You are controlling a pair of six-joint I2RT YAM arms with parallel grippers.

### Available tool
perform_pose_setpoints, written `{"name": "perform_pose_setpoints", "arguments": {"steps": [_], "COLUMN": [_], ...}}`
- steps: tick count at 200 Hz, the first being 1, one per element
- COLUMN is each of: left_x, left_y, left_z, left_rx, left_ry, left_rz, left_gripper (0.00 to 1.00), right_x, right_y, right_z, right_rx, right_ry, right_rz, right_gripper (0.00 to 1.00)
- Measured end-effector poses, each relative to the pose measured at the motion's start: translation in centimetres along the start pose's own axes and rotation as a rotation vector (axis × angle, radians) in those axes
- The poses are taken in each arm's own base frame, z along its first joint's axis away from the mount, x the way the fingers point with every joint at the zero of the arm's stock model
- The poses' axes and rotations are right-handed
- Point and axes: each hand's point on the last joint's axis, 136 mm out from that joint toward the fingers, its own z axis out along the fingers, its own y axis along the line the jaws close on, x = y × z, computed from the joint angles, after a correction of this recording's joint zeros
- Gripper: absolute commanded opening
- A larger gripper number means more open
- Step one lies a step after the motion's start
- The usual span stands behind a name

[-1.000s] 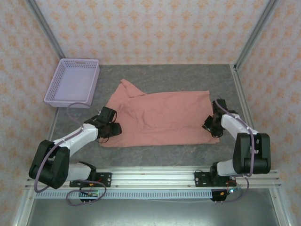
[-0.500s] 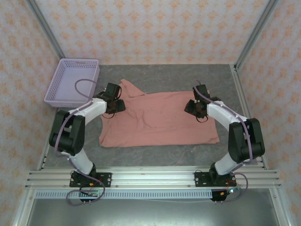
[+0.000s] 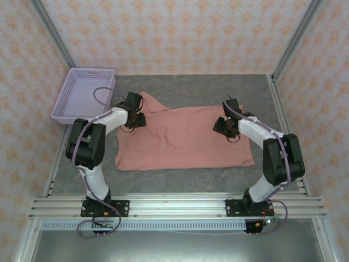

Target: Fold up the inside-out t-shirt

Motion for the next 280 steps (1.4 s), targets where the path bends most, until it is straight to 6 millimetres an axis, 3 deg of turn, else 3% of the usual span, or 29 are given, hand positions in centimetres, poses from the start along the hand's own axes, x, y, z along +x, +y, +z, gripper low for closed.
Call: {"name": "perform_pose_setpoints", "arguments": {"steps": [24, 43, 86, 113, 141, 168, 225, 280], "left_x": [0.2, 0.0, -1.4, -3.9, -8.4, -11.0, -12.8, -13.7], "left_y": [0.4, 1.2, 3.4, 3.0, 0.0, -2.2, -3.8, -4.7], "left_z": [0.2, 0.1, -0.4, -1.4, -2.2, -0.2, 5.4, 7.0], "left_rx": [-0.023, -0.053, -0.129, -0.099, 0.014, 0.076, 0.09, 0.108], "left_ry": [0.009, 0.008, -0.026, -0.078, -0.152, -0.164, -0.11, -0.09], "left_rz": [0.016, 0.021, -0.006, -0.034, -0.061, -0.063, -0.055, -0.051], "left_gripper": [0.21, 0.2, 0.37, 0.44, 0.47, 0.48, 0.48, 0.39], "right_x": [0.1, 0.1, -2.4, -4.6, -5.7, -5.3, -5.0, -4.8], "right_y": [0.0, 0.0, 0.3, 1.0, 1.5, 1.2, 1.0, 0.9], "right_z": [0.1, 0.1, -1.2, -2.1, -1.2, -0.2, 0.6, 1.1], "right_rx": [-0.002, 0.001, 0.039, 0.053, 0.057, 0.072, 0.078, 0.08], "right_ry": [0.004, 0.005, -0.069, -0.134, -0.143, -0.119, -0.101, -0.088], "right_rz": [0.0, -0.007, -0.058, -0.087, -0.098, -0.098, -0.102, -0.106], "right_gripper": [0.43, 0.43, 0.44, 0.44, 0.44, 0.44, 0.44, 0.44]}}
